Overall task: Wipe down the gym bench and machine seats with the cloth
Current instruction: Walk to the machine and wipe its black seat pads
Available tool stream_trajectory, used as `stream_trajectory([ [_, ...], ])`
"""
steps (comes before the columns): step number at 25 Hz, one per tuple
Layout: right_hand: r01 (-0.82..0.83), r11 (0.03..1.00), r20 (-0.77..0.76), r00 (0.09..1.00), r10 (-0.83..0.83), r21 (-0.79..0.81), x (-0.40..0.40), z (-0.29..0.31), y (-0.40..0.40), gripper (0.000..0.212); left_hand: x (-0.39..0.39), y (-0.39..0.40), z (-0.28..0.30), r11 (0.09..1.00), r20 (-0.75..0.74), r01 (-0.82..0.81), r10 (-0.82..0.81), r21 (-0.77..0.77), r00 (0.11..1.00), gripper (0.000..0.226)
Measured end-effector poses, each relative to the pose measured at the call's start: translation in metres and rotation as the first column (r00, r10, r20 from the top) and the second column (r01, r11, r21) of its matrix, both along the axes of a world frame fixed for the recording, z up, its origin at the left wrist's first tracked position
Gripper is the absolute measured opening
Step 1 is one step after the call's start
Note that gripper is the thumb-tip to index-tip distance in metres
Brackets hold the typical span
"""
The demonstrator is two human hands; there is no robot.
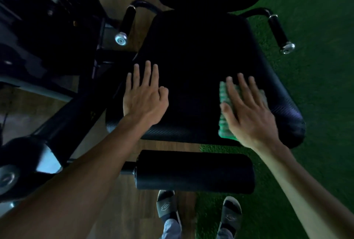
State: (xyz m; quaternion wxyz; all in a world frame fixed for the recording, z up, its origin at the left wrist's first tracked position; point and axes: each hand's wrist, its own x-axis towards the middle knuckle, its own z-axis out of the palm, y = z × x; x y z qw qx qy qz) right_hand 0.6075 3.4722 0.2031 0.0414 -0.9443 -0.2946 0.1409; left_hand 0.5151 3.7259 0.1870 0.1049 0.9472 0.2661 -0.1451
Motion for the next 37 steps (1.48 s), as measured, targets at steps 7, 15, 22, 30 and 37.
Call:
stream_trajectory([
  [7,0.337,0.939,-0.120,0.932,-0.342,-0.063,0.074,-0.019,0.087,0.070,0.041,0.010,-0.009,1.000,0.023,0.021,-0.021,-0.016,1.000,0.069],
  [15,-0.113,0.993,-0.119,0.987,0.106,-0.046,0.046,0.002,0.017,0.072,0.044,0.010,-0.010,1.000,0.009,0.015,-0.015,0.004,1.000,0.071],
  [22,0.166,0.986,-0.143,0.976,-0.167,-0.015,0.134,-0.037,0.105,0.068,0.045,0.009,-0.009,0.999,-0.027,0.012,-0.011,0.040,1.000,0.075],
  [30,-0.098,0.994,-0.142,0.986,0.091,-0.046,0.085,-0.007,0.025,0.066,0.050,0.010,-0.004,0.999,-0.042,0.003,-0.004,-0.037,0.999,0.077],
  [37,0.183,0.983,-0.151,0.971,-0.185,-0.026,0.194,-0.055,0.102,0.067,0.086,0.003,-0.012,0.998,-0.033,-0.056,0.055,-0.040,0.998,0.080],
])
